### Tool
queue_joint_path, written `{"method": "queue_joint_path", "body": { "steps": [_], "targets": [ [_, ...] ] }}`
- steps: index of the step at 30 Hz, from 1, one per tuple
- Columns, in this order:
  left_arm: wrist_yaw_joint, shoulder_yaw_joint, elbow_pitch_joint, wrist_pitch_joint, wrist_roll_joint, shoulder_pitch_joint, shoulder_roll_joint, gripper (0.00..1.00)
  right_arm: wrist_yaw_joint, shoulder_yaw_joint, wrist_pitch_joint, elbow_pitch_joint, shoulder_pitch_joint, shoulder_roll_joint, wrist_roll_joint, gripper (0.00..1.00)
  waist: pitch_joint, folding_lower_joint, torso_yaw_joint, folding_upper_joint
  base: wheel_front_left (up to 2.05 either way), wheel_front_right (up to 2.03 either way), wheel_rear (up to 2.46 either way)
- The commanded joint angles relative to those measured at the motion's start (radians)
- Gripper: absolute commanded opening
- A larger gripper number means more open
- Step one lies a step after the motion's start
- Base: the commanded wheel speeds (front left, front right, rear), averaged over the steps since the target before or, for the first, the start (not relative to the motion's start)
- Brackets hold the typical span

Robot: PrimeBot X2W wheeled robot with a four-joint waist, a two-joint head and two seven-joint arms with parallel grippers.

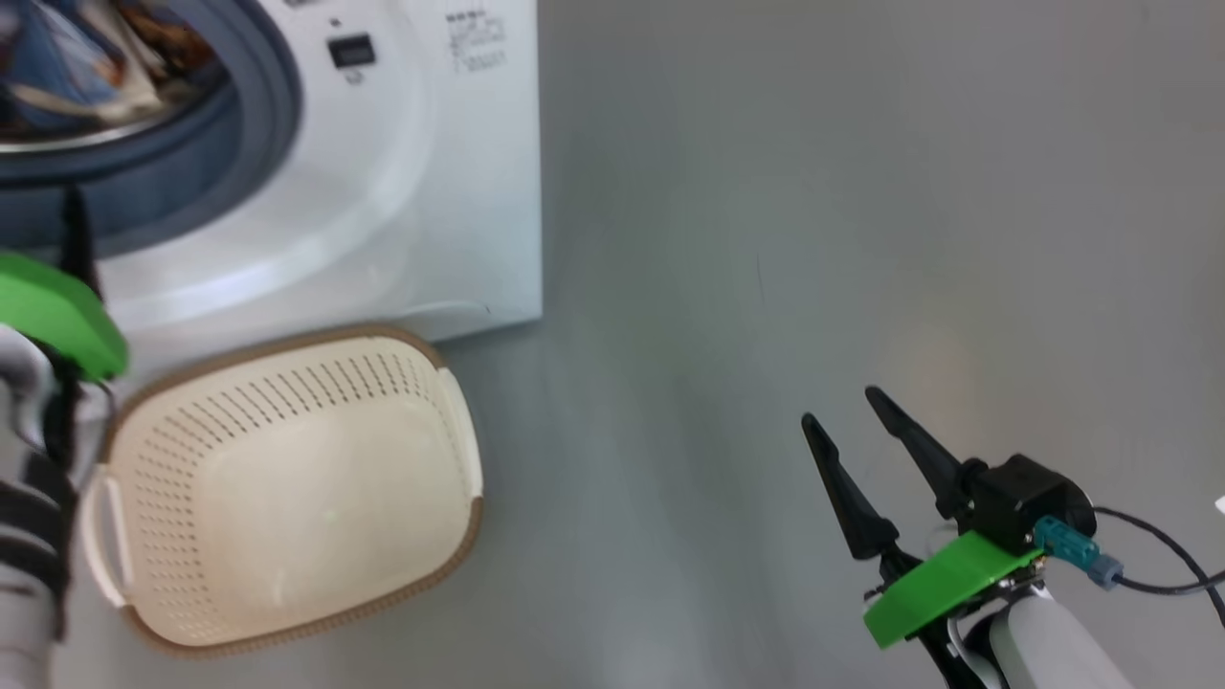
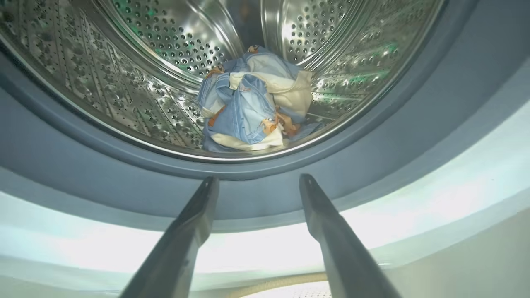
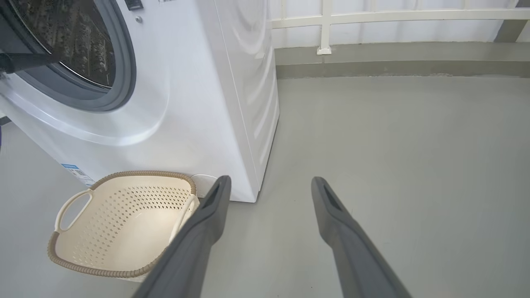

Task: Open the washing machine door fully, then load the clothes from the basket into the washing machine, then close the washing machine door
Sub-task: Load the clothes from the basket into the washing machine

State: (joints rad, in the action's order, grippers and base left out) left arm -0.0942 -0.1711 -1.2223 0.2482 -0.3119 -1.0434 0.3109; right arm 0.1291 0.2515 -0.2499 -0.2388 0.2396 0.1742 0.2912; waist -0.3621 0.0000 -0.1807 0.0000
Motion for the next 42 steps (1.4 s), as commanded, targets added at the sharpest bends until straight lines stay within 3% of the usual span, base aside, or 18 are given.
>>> {"method": "queue_joint_path", "body": {
  "steps": [1, 6, 17, 33, 42],
  "targets": [
    [-0.003, 0.031, 0.068, 0.013, -0.014, 0.053, 0.039, 1.00, 0.002, 0.018, -0.012, 0.017, -0.031, 0.012, -0.010, 1.00, 0.098, 0.0000, 0.045, 0.0000, 0.00, 0.00, 0.00],
    [0.008, 0.074, 0.260, 0.013, -0.035, 0.257, 0.015, 1.00, 0.002, 0.025, -0.012, 0.018, -0.061, 0.012, -0.014, 1.00, 0.180, 0.0000, 0.059, 0.0000, 0.00, 0.00, 0.00],
    [0.101, 0.148, 0.676, 0.013, -0.060, 0.702, -0.050, 1.00, 0.002, 0.011, -0.012, 0.017, -0.129, 0.007, -0.020, 1.00, 0.315, 0.0000, 0.095, 0.0000, 0.00, 0.00, 0.00],
    [0.202, 0.172, 1.034, 0.001, -0.108, 1.008, -0.138, 1.00, 0.002, -0.025, -0.012, 0.088, -0.177, -0.009, -0.038, 1.00, 0.394, 0.0000, 0.113, 0.0000, 0.00, 0.00, 0.00],
    [0.203, 0.149, 1.103, 0.007, -0.124, 1.080, -0.189, 1.00, 0.002, -0.055, -0.012, 0.090, -0.191, -0.031, -0.052, 1.00, 0.409, 0.0000, 0.107, 0.0000, 0.00, 0.00, 0.00]
  ]
}}
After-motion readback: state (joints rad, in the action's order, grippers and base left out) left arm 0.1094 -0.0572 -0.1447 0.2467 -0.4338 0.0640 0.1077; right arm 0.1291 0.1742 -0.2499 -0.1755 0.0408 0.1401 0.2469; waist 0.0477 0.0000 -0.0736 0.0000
